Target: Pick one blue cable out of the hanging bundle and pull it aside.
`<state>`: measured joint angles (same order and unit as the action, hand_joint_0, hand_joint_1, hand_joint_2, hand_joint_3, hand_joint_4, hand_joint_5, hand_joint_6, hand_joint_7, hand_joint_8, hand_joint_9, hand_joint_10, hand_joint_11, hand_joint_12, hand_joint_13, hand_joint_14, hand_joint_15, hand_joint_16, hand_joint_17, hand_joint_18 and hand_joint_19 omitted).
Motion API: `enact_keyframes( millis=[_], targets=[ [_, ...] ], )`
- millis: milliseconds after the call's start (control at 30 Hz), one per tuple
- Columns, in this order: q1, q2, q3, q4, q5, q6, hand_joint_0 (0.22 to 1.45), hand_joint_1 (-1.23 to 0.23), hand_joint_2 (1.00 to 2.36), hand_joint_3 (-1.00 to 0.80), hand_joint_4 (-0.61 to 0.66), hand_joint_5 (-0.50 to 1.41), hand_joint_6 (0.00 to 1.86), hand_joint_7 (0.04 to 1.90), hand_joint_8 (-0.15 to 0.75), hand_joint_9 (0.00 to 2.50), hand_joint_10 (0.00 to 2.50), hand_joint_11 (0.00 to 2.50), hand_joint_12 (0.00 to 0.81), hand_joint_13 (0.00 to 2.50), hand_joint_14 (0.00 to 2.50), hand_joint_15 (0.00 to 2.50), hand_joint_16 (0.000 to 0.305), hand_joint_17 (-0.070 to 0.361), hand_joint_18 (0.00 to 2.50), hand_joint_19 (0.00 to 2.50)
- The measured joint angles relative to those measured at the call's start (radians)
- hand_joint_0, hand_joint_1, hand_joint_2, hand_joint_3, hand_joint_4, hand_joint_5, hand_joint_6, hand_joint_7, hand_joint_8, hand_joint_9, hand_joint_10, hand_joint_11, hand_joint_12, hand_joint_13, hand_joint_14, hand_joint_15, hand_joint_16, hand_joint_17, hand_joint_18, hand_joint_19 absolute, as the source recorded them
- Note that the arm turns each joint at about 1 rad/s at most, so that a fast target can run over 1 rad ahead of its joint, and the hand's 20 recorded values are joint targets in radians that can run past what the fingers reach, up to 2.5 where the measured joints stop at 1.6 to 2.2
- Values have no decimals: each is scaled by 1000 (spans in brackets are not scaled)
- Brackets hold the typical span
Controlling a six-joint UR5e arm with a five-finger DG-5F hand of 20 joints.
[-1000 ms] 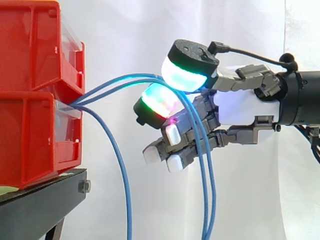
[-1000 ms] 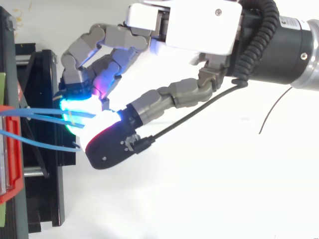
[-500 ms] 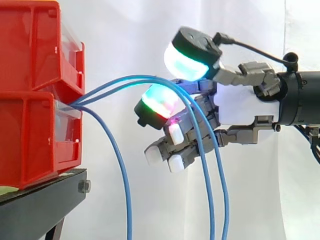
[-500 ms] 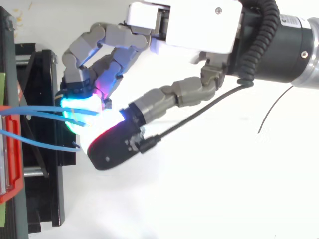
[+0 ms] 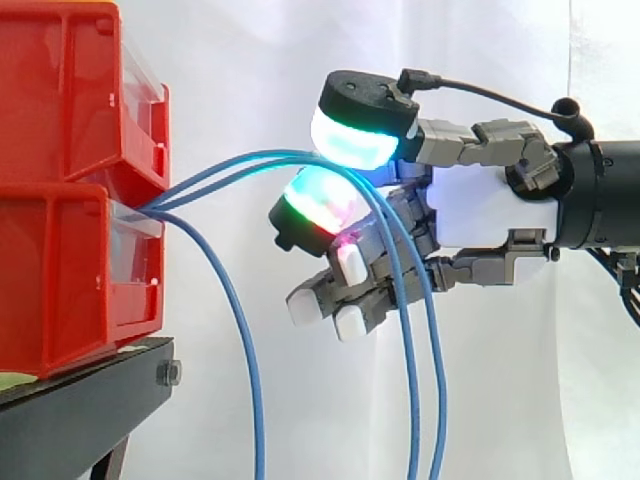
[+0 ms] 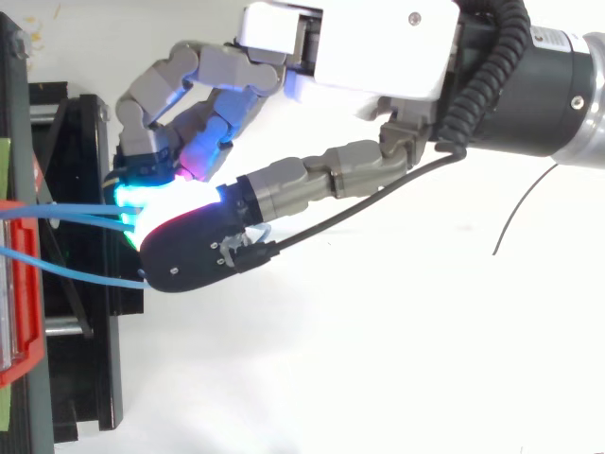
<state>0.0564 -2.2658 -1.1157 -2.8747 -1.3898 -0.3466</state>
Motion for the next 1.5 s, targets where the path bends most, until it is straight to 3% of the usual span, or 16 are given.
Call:
enact_keyframes(
  millis=[267, 367, 600, 767, 900, 967, 1100, 1167, 1300, 1367, 1500],
  targets=[
    [-1, 0, 2, 0, 0, 0, 707, -896, 1008, -407, -41, -173, 930, 973, 285, 991, 22, 687, 363, 731, 16, 412, 48, 108, 690, 526],
    [-1, 0, 2, 0, 0, 0, 751, -898, 1000, -500, -90, -176, 935, 966, 274, 994, 22, 687, 360, 739, 16, 405, 46, 104, 711, 506],
    [-2, 0, 2, 0, -2, 0, 768, -906, 1000, -500, -108, -180, 939, 978, 268, 997, 19, 680, 358, 755, 16, 400, 45, 102, 731, 493],
    [-3, 0, 2, 0, -3, 0, 738, -949, 1000, -500, -38, -181, 941, 916, 258, 985, 19, 689, 354, 754, 16, 408, 44, 100, 724, 474],
    [-3, 0, 2, 0, -3, 0, 573, -1058, 1000, -500, -7, -208, 946, 885, 252, 943, 19, 702, 354, 743, 16, 413, 45, 101, 702, 492],
    [-3, 0, 2, 0, -3, 0, 501, -1032, 1000, -500, 22, -212, 950, 855, 264, 943, 20, 711, 367, 758, 16, 433, 48, 109, 723, 505],
    [-3, 0, 2, 0, -3, 0, 423, -772, 1000, -500, 59, -194, 939, 827, 318, 1015, 18, 698, 410, 797, 15, 447, 57, 129, 771, 527],
    [-3, 0, 2, 0, -3, 0, 428, -606, 1000, -500, 57, -183, 927, 844, 332, 1055, 18, 698, 413, 802, 17, 455, 58, 131, 765, 544],
    [-3, 0, 2, 0, -3, 0, 503, -458, 1000, -500, 42, -171, 898, 884, 315, 1074, 22, 702, 393, 785, 19, 466, 53, 120, 700, 587],
    [-3, 0, 2, 0, -3, 0, 540, -476, 1000, -492, 28, -170, 892, 917, 307, 1075, 22, 708, 385, 782, 19, 473, 51, 115, 678, 600],
    [-3, 0, 2, 0, -4, 0, 554, -583, 1014, -272, 16, -169, 896, 958, 308, 1084, 23, 724, 381, 782, 18, 479, 50, 113, 672, 613]
  ],
)
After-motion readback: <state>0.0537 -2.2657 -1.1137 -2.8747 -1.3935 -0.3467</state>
